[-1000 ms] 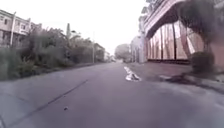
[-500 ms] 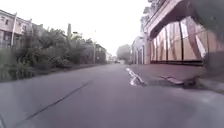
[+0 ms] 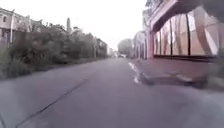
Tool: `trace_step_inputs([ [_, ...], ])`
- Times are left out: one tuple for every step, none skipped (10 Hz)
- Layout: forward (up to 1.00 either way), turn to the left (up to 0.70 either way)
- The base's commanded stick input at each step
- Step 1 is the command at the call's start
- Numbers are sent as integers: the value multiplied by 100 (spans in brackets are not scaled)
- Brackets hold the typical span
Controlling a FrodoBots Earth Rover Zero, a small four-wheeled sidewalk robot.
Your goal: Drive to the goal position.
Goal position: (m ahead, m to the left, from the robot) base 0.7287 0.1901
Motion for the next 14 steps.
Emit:
trace_step_inputs([
  [100,-40],
  [100,-40],
  [100,-40],
  [100,-33],
  [100,-22],
  [100,-11],
  [100,0],
  [100,0],
  [100,0],
  [100,0],
  [100,0],
  [100,0],
  [100,0],
  [100,0],
])
